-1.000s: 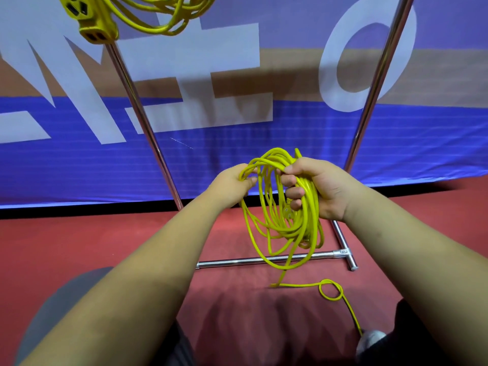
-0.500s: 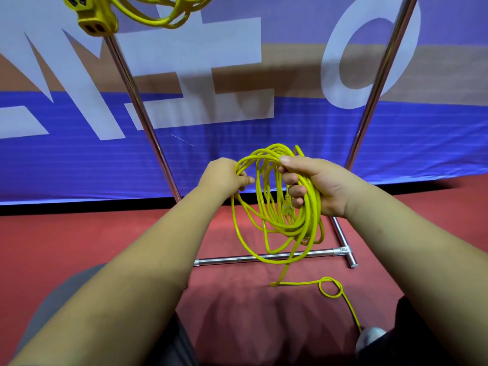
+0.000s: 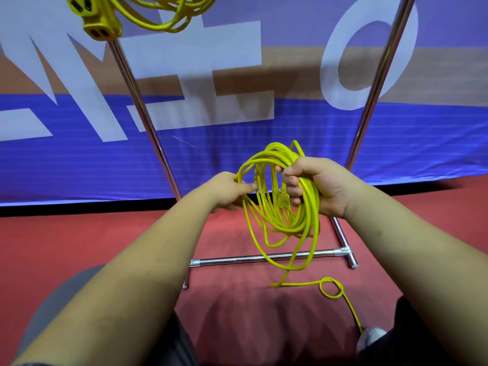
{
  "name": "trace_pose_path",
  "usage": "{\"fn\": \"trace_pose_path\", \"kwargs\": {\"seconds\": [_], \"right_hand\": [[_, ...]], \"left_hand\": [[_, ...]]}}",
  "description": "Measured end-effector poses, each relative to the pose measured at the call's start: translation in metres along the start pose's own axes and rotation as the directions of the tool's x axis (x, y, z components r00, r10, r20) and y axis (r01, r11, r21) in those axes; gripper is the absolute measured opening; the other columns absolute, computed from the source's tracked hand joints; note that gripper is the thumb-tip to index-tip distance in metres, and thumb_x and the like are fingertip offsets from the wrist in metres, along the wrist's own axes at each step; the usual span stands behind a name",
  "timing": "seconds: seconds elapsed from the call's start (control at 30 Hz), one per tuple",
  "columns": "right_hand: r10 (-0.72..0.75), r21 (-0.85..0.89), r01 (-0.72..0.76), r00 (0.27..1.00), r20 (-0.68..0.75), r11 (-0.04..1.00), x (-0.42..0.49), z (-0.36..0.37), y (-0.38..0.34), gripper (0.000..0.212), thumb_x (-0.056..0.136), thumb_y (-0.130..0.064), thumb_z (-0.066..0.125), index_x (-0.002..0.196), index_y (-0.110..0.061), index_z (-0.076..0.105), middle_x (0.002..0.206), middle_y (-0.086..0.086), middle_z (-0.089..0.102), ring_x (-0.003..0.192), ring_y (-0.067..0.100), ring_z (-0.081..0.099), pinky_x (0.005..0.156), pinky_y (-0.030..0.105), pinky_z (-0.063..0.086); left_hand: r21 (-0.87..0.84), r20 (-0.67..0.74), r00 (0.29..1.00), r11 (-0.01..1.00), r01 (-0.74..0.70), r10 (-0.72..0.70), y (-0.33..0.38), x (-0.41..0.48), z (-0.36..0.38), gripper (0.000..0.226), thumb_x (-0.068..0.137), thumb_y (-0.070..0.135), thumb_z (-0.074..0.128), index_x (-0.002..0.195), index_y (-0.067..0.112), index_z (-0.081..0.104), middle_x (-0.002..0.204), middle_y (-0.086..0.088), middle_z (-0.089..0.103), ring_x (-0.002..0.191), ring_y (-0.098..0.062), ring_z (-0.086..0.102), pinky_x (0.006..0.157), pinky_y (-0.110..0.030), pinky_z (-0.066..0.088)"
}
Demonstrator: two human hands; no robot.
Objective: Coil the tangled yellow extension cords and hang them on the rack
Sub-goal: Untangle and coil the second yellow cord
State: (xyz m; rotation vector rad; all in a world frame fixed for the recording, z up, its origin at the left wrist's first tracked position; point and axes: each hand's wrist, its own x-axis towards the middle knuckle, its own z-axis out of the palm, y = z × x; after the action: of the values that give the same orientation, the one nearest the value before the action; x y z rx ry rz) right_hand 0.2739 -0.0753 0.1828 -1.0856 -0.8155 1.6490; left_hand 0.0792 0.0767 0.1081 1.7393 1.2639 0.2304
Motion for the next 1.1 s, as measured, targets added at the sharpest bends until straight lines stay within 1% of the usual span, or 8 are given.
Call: {"fn": "trace_pose_path", "kwargs": {"seconds": [0.13,0.23,0.37,0.5,0.6,0.83,0.93,1.1], "right_hand": [[0.013,-0.05,-0.013,1.0,-0.004,0.999,-0.001,-0.002,0.001,0.021,0.087,-0.029,0.074,0.097,-0.016,0.061,0.066,-0.004,0.047,0.051,0.011,0.045,0.051,0.028,0.042],[0.017,-0.053,-0.018,1.0,-0.022,0.998,0.0,-0.003,0.001,0.022,0.089,-0.035,0.073,0.091,-0.017,0.062,0.069,-0.004,0.048,0.051,0.011,0.045,0.05,0.028,0.044],[0.023,-0.104,-0.025,1.0,-0.02,0.994,0.001,-0.004,0.001,0.015,0.094,-0.022,0.066,0.084,-0.016,0.057,0.073,0.0,0.044,0.049,0.012,0.044,0.051,0.029,0.043],[0.022,-0.024,-0.024,0.997,-0.078,0.999,0.001,-0.002,-0.001,0.013,0.093,-0.019,0.06,0.103,-0.016,0.052,0.064,-0.005,0.044,0.045,0.011,0.04,0.049,0.027,0.04],[0.012,0.015,-0.01,0.99,-0.139,1.0,0.002,0.0,-0.002,0.002,0.098,-0.018,0.053,0.1,-0.018,0.052,0.06,-0.008,0.04,0.041,0.009,0.033,0.046,0.024,0.035],[-0.022,0.1,0.039,0.985,-0.172,0.994,0.002,-0.005,-0.005,0.007,0.095,-0.018,0.051,0.09,-0.022,0.05,0.058,-0.009,0.036,0.039,0.009,0.031,0.044,0.024,0.034],[-0.028,0.096,0.046,0.984,-0.175,0.994,0.002,-0.008,-0.006,0.006,0.094,-0.018,0.052,0.091,-0.022,0.049,0.058,-0.009,0.036,0.04,0.009,0.031,0.044,0.024,0.034],[-0.048,0.085,0.064,0.982,-0.181,0.994,0.002,-0.009,-0.008,0.008,0.095,-0.017,0.052,0.09,-0.023,0.048,0.058,-0.009,0.038,0.04,0.01,0.032,0.045,0.025,0.035]], "left_hand": [[0.436,-0.117,0.974,0.891,-0.125,0.193,0.007,-0.004,-0.004,0.027,0.089,0.044,0.078,0.1,0.02,0.075,0.084,0.002,0.073,0.076,-0.013,0.069,0.065,-0.028,0.051],[0.48,-0.088,0.969,0.862,-0.162,0.231,0.007,-0.003,-0.002,0.024,0.091,0.045,0.076,0.103,0.024,0.075,0.077,0.007,0.069,0.07,-0.009,0.068,0.068,-0.029,0.054],[0.591,-0.077,0.959,0.787,-0.177,0.273,0.008,-0.001,-0.006,0.033,0.092,0.055,0.069,0.115,0.032,0.073,0.099,0.003,0.073,0.092,-0.017,0.069,0.085,-0.038,0.057],[0.536,-0.112,0.96,0.829,-0.159,0.257,0.008,0.002,-0.008,0.051,0.09,0.063,0.066,0.122,0.023,0.063,0.108,-0.002,0.073,0.099,-0.025,0.072,0.084,-0.044,0.059],[0.19,-0.097,0.994,0.981,-0.04,0.059,0.011,-0.001,-0.004,0.053,0.086,0.061,0.073,0.106,0.015,0.058,0.086,-0.01,0.077,0.075,-0.027,0.078,0.067,-0.045,0.066],[-0.009,0.281,0.948,0.987,0.161,-0.152,-0.021,-0.009,0.028,0.047,0.102,0.054,0.055,0.124,0.014,0.066,0.124,-0.001,0.071,0.098,-0.026,0.078,0.078,-0.041,0.062],[-0.1,0.256,0.951,0.973,0.206,-0.175,-0.018,-0.01,0.032,0.05,0.103,0.047,0.059,0.12,0.001,0.067,0.112,-0.012,0.076,0.094,-0.027,0.078,0.088,-0.045,0.063],[-0.094,0.109,0.966,0.965,0.244,-0.234,-0.013,-0.012,0.017,0.047,0.091,0.043,0.077,0.096,-0.004,0.072,0.084,-0.015,0.079,0.085,-0.026,0.079,0.082,-0.042,0.065]]}}
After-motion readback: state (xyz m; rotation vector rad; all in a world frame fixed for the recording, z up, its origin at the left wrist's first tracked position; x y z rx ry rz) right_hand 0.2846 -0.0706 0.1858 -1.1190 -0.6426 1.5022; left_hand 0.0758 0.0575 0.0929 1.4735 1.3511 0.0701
